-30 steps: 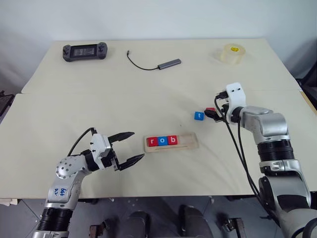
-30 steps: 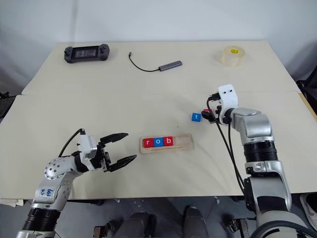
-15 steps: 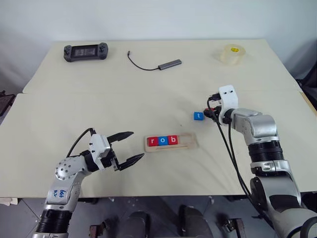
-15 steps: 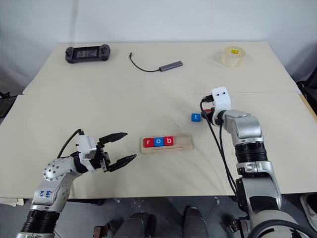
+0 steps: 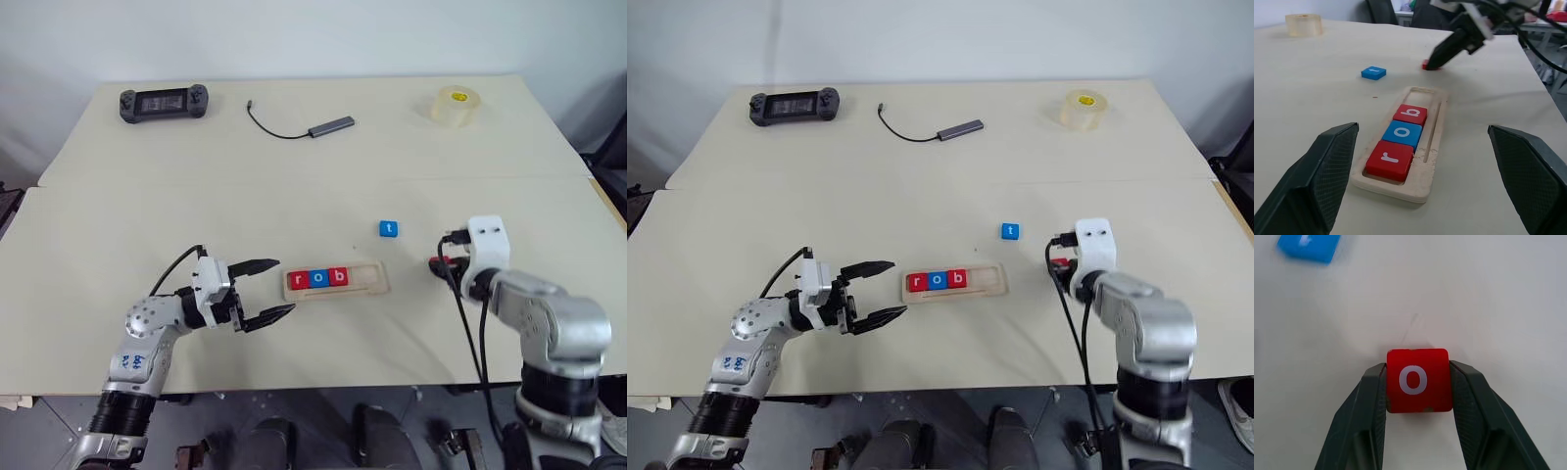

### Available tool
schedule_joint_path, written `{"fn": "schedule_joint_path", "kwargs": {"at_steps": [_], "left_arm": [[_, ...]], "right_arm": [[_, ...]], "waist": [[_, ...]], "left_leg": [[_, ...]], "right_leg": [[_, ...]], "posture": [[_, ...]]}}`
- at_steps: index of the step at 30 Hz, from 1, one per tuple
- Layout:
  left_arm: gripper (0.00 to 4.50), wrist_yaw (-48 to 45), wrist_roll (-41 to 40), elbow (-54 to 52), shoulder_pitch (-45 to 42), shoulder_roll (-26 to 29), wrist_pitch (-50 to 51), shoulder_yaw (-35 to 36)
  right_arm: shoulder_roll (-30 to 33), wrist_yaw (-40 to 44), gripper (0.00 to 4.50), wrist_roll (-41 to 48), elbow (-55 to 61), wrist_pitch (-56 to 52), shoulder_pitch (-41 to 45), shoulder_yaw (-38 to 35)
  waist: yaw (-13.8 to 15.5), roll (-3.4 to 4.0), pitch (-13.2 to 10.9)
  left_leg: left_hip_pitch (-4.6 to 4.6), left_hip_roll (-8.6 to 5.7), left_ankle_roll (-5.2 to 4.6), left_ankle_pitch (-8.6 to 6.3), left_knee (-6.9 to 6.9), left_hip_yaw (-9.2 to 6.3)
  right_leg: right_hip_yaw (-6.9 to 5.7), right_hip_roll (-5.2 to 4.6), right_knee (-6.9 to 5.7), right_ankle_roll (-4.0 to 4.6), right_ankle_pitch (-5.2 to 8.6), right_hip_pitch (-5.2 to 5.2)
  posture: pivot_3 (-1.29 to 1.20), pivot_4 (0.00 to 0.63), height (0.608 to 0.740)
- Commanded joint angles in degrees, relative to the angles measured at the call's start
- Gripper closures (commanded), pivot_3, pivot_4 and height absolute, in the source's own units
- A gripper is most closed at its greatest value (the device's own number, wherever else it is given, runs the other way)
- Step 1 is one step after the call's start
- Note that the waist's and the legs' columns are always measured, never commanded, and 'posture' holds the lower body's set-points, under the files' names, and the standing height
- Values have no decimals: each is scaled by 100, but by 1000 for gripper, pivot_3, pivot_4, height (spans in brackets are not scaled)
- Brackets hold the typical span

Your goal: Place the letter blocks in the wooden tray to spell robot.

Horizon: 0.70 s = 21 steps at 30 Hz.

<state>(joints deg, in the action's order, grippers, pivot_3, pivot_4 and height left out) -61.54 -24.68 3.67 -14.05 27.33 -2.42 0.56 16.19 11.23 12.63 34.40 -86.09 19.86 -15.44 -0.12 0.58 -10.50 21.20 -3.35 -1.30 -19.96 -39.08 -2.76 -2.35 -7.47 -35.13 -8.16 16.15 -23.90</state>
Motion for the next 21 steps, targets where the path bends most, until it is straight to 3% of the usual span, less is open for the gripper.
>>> {"fn": "schedule_joint_path", "kwargs": {"at_steps": [1,2,3,6,8,11,13,16,21], "left_arm": [[0,-157,-97,58,-67,27,0,52],[0,-196,-99,64,-74,33,14,47],[0,-224,-98,71,-78,35,21,45],[0,-294,-90,97,-94,47,31,67],[0,-314,-82,103,-94,61,23,99],[0,-310,-71,77,-70,91,-3,150],[0,-289,-70,15,-26,112,-8,194],[0,-261,-79,-109,65,150,-2,246],[0,-242,-118,-375,253,217,38,303]], "right_arm": [[-450,-410,3045,-163,739,-171,-459,141],[-597,-454,3045,-170,828,-184,-521,144],[-684,-477,2317,-173,884,-192,-560,154],[-694,-551,1285,-237,914,94,-488,246],[-360,-282,671,-89,874,99,-381,209],[541,498,671,311,707,270,-272,114],[1475,1349,671,563,421,950,-294,193],[2826,2714,671,538,-240,2622,-480,557],[4008,4892,671,98,-1967,5846,-435,1421]], "waist": [[6,-2,2],[5,-2,3],[4,-3,3],[-1,-3,3],[-2,-2,3],[9,-2,2],[11,-2,2],[6,-3,1],[-12,-13,-5]], "left_leg": [[-1,-1,0,0,0,-1],[-2,-2,0,0,0,-1],[-3,-6,-1,0,0,0],[-4,-6,-1,0,0,-1],[-4,-6,-1,0,0,0],[-1,-11,-5,1,0,2],[1,-11,-8,0,1,0],[1,-11,-14,-3,5,5],[-2,-1,-17,-6,7,17]], "right_leg": [[1,0,0,0,0,1],[3,0,-1,0,0,1],[5,0,-2,0,0,1],[7,0,-3,0,0,0],[7,0,-2,0,0,0],[10,-2,-1,0,0,-1],[7,-2,6,0,0,1],[6,-1,15,-1,0,3],[4,3,24,-4,-1,7]], "posture": [[0,150,740],[0,150,740],[0,150,740],[0,150,740],[0,150,740],[0,150,740],[0,150,740],[0,150,740],[0,150,740]]}}
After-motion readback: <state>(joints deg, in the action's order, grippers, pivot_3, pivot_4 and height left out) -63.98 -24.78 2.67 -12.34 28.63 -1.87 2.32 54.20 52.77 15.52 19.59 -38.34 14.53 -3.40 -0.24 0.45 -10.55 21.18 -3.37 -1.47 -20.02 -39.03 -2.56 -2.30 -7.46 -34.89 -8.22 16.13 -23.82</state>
